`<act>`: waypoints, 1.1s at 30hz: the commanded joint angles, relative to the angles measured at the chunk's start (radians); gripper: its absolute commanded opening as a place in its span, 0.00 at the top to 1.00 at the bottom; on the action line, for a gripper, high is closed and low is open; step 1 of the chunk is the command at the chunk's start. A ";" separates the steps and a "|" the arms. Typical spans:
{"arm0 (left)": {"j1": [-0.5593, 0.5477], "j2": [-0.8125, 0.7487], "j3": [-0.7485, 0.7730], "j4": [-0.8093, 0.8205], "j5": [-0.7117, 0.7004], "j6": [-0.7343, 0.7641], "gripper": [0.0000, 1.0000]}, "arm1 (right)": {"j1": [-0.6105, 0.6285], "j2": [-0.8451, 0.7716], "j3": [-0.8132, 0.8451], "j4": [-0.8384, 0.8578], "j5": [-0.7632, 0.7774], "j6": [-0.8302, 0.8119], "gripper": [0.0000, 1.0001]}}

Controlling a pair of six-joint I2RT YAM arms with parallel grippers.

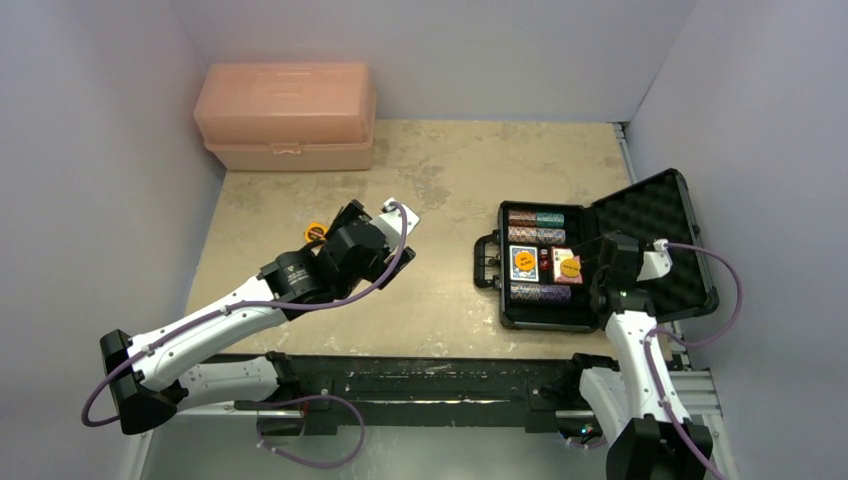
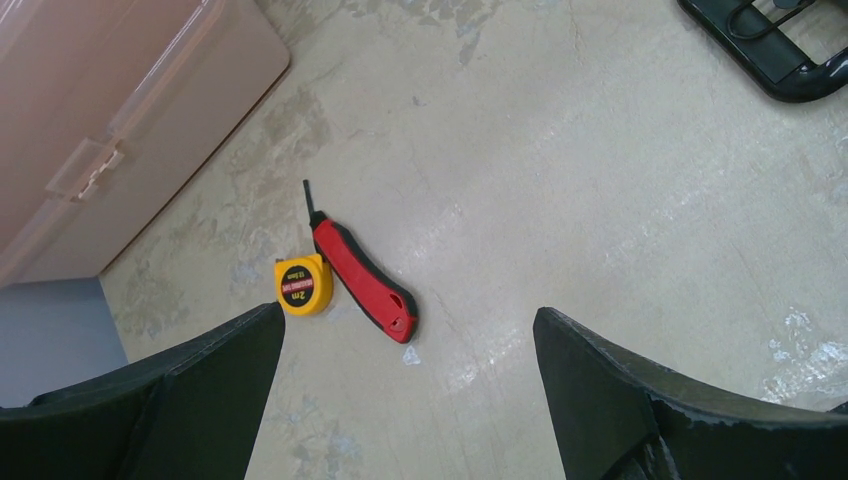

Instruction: Pack up texas hold em set

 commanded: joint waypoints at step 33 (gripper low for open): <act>-0.007 -0.020 0.030 0.008 0.026 -0.007 0.05 | -0.003 0.118 0.685 -0.213 0.133 -0.363 0.08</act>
